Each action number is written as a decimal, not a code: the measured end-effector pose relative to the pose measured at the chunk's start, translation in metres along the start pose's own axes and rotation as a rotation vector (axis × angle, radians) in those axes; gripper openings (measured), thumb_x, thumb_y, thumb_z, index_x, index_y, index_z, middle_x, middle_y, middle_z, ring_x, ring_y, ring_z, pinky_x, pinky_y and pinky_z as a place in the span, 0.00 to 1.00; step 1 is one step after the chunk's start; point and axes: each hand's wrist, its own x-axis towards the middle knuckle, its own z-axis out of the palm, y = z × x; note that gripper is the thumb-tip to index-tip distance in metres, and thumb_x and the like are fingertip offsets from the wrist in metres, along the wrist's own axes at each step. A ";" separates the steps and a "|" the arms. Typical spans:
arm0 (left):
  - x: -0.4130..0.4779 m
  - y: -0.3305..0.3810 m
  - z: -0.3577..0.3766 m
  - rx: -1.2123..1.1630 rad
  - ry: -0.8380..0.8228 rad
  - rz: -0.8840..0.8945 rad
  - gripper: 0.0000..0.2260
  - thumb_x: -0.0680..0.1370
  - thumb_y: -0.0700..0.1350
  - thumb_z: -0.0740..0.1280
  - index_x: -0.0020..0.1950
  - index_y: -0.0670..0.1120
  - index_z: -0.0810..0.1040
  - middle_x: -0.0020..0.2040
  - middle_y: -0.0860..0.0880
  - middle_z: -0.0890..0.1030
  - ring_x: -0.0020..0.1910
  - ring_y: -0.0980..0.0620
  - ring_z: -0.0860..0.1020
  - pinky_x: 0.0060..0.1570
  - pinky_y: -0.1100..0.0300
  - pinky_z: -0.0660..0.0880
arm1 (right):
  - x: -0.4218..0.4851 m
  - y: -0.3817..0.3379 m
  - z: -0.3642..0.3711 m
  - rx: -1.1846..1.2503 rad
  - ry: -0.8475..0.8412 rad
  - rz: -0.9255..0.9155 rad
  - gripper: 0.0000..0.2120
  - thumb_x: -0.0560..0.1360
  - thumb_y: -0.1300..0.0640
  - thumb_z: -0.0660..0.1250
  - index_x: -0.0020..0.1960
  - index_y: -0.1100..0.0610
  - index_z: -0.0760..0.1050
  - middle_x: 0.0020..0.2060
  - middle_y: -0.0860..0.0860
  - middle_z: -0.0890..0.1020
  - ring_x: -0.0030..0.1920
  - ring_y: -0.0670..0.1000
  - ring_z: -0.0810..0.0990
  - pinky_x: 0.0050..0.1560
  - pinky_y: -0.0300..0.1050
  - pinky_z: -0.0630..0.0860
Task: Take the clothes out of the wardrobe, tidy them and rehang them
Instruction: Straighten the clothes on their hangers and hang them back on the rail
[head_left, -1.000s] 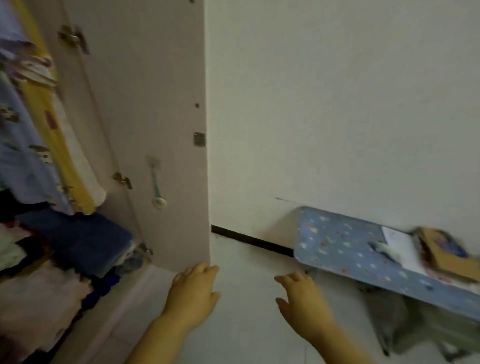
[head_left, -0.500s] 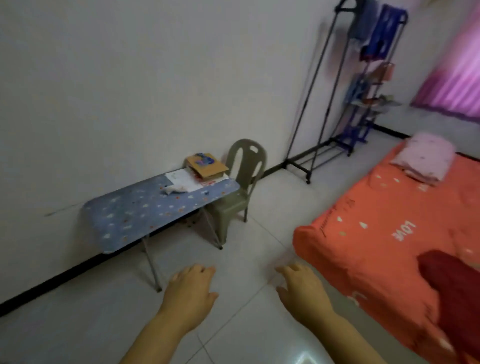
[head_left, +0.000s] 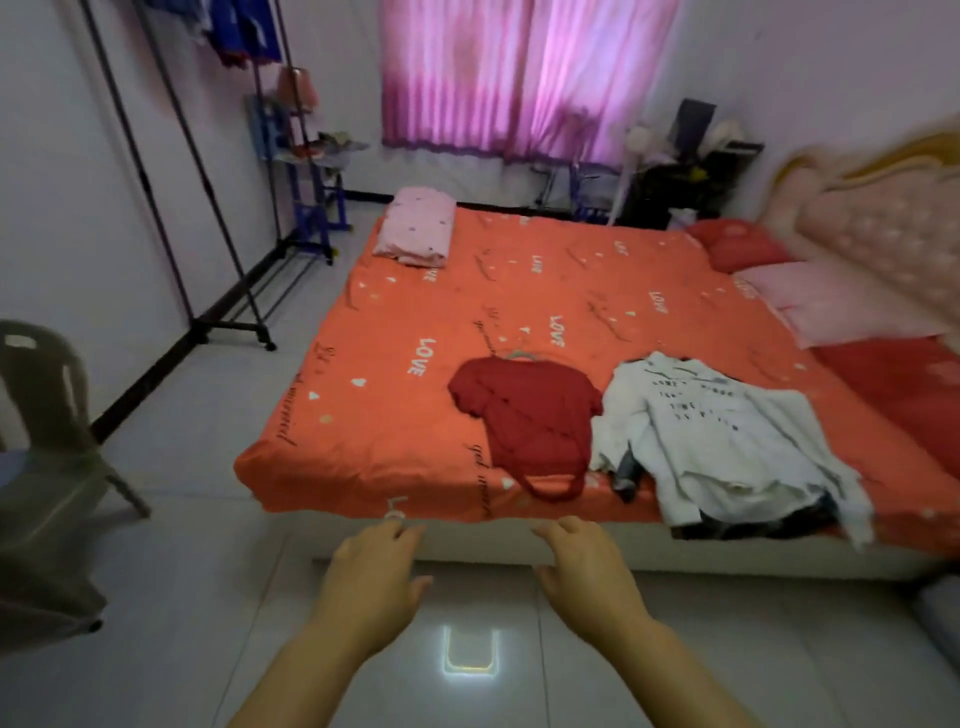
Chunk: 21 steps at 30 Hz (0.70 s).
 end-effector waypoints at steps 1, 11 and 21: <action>0.018 0.019 0.004 0.003 -0.003 0.026 0.24 0.77 0.57 0.60 0.71 0.53 0.63 0.67 0.53 0.68 0.66 0.52 0.67 0.62 0.59 0.64 | 0.002 0.022 -0.004 0.004 0.001 0.028 0.22 0.77 0.55 0.60 0.70 0.49 0.65 0.64 0.49 0.72 0.63 0.51 0.69 0.61 0.42 0.65; 0.181 0.156 0.017 0.044 -0.047 0.145 0.25 0.76 0.56 0.62 0.72 0.55 0.63 0.66 0.55 0.70 0.64 0.51 0.69 0.58 0.58 0.67 | 0.067 0.192 -0.034 0.015 0.000 0.101 0.23 0.77 0.56 0.58 0.71 0.50 0.64 0.65 0.49 0.70 0.65 0.52 0.67 0.64 0.44 0.64; 0.328 0.114 0.030 0.039 -0.107 0.052 0.25 0.76 0.56 0.61 0.73 0.54 0.62 0.67 0.53 0.68 0.65 0.50 0.68 0.61 0.58 0.65 | 0.223 0.233 -0.012 0.037 -0.068 0.102 0.22 0.76 0.54 0.57 0.70 0.47 0.66 0.63 0.47 0.72 0.64 0.50 0.68 0.62 0.42 0.65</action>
